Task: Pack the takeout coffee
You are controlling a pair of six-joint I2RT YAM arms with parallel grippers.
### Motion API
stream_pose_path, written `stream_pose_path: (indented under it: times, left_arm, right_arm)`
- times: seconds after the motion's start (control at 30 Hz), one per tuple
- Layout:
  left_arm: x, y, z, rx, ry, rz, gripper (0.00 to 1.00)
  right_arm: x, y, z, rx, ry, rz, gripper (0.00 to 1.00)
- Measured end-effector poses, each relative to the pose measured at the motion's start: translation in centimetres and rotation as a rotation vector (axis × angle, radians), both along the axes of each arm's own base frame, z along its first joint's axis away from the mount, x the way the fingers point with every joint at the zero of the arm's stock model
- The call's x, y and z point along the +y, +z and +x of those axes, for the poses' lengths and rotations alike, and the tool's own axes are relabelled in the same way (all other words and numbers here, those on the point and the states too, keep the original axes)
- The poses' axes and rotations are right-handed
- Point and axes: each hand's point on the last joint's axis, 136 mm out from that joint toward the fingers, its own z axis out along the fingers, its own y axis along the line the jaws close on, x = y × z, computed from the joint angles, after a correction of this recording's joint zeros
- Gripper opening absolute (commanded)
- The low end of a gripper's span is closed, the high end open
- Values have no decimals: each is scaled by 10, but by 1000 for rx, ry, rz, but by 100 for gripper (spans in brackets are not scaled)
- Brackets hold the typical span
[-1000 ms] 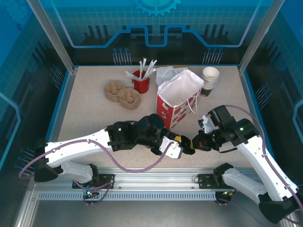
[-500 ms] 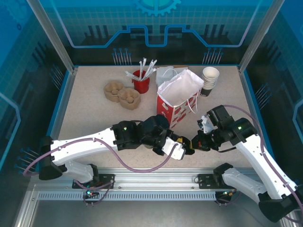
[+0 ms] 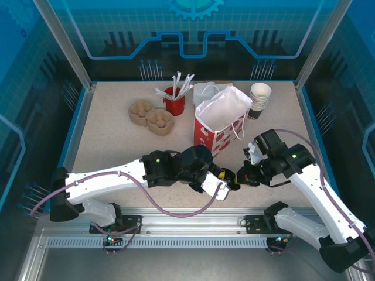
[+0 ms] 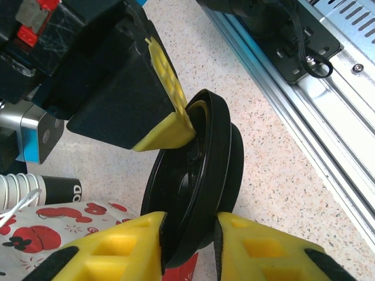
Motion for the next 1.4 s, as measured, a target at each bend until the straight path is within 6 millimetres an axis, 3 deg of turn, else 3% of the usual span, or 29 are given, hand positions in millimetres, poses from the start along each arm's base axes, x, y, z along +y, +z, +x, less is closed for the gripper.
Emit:
stream_pose_path:
  times: [0.13,0.43,0.6,0.73,0.9,1.2,1.4]
  left_arm:
    - [1,-3,1,-16,-1,15,18]
    - [1,-1,3,9,36,7,12]
    - [1,1,2,77,96,-18,11]
    - [0,2,3,149,167,-48,11]
    - [7,4,7,261,275,-91,10]
    - [46,19,20,572,515,-233,10]
    - [92,12,35,835,728,-335,8]
  right_arm:
    - [-1,-1,1,0,-2,-6,0]
    - [-2,0,2,-13,-9,-13,1]
    - [-7,11,7,-82,-44,-11,24]
    - [-11,32,13,-172,-77,16,38]
    - [-20,50,18,-268,-118,21,39]
    - [-18,77,25,-501,-116,120,36]
    - [-2,58,37,-500,-85,185,33]
